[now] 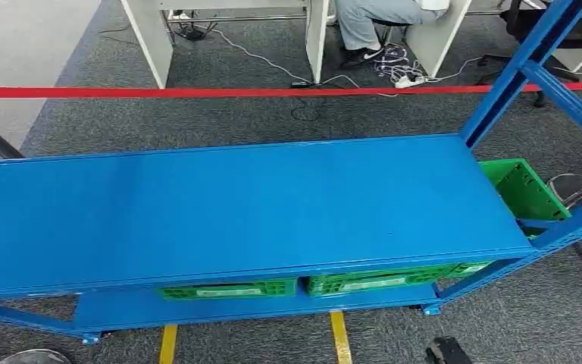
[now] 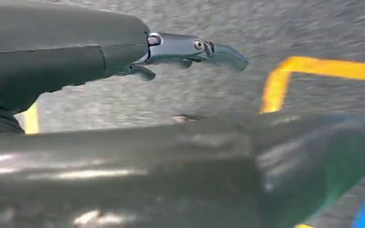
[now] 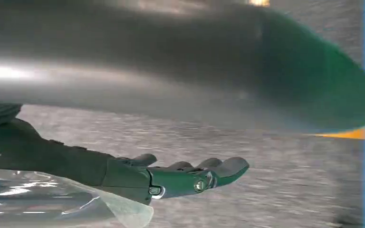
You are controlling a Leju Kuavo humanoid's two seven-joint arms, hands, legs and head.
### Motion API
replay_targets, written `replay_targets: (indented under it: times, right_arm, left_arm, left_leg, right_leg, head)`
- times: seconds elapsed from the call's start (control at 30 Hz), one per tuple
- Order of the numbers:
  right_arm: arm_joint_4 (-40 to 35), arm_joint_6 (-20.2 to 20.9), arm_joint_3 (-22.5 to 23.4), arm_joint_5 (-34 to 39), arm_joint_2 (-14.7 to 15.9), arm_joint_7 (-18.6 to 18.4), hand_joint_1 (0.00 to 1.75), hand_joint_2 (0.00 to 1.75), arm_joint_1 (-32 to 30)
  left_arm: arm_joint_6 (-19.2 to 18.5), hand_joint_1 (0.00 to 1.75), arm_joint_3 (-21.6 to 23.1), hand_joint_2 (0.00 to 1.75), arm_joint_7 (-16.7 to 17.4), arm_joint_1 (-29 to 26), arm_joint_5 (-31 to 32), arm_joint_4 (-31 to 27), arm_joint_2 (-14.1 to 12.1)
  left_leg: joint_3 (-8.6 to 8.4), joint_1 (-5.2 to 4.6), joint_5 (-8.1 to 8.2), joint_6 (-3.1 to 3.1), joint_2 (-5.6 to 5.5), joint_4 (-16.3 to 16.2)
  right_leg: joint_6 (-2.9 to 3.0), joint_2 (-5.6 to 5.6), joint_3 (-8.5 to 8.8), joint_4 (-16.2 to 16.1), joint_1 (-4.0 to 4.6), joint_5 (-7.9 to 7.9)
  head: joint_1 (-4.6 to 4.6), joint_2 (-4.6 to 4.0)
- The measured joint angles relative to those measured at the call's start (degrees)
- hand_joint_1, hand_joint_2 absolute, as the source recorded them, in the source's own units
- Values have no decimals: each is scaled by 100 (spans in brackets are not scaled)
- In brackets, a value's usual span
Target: Take the parts from the cabinet and place them on the table.
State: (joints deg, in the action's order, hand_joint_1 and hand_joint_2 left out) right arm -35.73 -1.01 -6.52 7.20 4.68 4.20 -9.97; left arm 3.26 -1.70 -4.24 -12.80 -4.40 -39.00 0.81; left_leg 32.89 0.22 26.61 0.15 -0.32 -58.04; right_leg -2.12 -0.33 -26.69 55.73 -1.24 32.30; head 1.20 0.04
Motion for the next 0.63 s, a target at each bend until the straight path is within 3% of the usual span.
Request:
replay_targets:
  times: [0.27,0.63]
  right_arm:
    - [782,85,359,-646,-246,-372,0,0,20]
    - [1087,107,501,-720,-344,-420,0,0,79]
  left_arm:
    - [-276,0,31,0,361,225,383,930,0]
    - [-308,0,50,0,389,320,435,1292,-2]
  left_leg:
    - [-6,5,0,0,0,3]
    - [-16,5,-1,0,0,2]
  right_leg:
    - [1,0,6,4,2,5]
    - [1,0,16,4,1,4]
  head:
    - [0,0]
    - [2,0]
